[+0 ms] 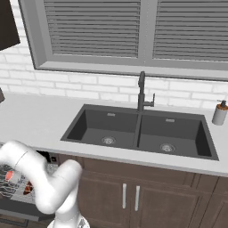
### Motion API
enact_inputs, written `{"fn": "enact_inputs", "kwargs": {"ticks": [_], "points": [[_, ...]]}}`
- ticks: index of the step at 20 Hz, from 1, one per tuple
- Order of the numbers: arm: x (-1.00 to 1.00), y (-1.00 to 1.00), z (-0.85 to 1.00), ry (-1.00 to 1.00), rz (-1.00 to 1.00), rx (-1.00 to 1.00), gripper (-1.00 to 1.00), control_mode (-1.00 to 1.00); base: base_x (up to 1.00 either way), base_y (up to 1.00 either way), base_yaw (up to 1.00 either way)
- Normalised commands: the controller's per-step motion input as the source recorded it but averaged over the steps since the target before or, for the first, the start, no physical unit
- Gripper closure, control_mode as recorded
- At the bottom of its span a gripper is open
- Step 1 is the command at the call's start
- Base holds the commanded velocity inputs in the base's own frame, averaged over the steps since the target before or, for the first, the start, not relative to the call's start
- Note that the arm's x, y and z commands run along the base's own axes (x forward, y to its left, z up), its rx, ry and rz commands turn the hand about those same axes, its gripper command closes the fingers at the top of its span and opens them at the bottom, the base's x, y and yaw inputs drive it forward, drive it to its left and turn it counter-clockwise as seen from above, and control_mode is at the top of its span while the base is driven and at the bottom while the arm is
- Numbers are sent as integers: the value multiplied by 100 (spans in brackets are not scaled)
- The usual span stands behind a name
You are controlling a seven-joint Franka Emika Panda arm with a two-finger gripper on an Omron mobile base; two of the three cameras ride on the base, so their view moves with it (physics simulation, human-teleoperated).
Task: Pick up the cup and bowl from the counter, place them in the dishwasher, and close the dishwasher door.
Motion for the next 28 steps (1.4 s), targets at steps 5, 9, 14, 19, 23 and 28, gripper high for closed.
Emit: {"fn": "enact_inputs", "kwargs": {"ticks": [5,9,14,19,23,28], "points": [[13,44,-88,-18,3,-6,-100,-100,0,0,0],[13,47,-83,-15,3,-6,-100,-100,0,0,0],[23,43,-86,-8,3,-5,-100,-100,0,0,0],[15,28,-53,-8,2,-3,-100,-100,0,0,0],[13,-13,-5,-3,0,-1,-100,-100,0,0,0],[38,-59,1,-2,0,0,-100,-100,0,0,0]]}}
